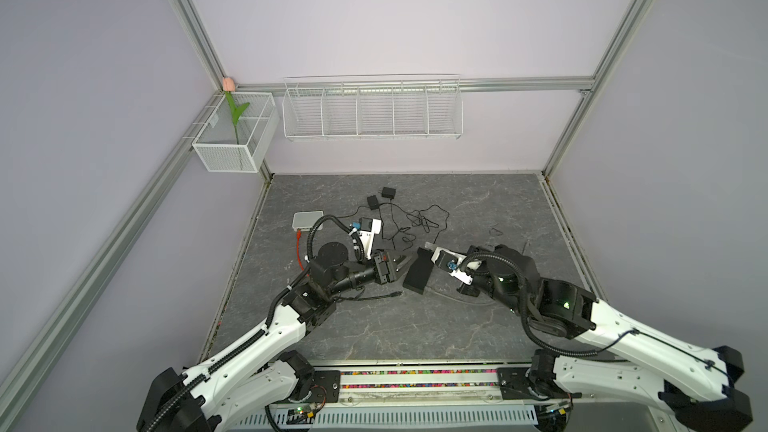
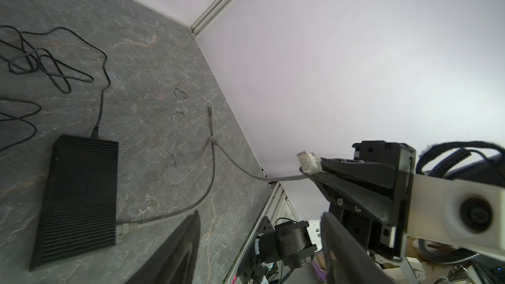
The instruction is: Insert the plug into the switch port
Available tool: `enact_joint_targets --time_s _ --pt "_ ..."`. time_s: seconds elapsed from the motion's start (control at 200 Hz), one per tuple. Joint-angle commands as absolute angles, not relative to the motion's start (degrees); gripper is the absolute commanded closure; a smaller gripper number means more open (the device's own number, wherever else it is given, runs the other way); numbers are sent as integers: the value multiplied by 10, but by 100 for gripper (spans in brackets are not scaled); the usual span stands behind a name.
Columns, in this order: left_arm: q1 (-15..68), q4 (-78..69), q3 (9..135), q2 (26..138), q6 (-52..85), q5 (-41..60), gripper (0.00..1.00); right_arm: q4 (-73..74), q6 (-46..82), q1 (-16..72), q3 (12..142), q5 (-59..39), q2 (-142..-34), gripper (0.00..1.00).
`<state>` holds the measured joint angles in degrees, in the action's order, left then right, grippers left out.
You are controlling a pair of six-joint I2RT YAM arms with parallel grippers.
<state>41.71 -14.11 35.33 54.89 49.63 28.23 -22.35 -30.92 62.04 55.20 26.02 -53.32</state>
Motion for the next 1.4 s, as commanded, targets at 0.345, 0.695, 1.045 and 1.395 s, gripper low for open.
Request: enact_joint_targets --time_s 0.345,0.695,1.045,1.395 --pt "410 -261 344 593 573 330 43 -196 -294 632 530 270 -548 93" --pt "410 -244 352 598 573 324 52 -185 -290 635 528 270 -555 93" --pt "410 -254 353 614 579 321 56 -180 -287 638 529 265 -571 93" --pt "410 -268 353 630 586 318 66 -176 -283 640 531 263 -585 93"
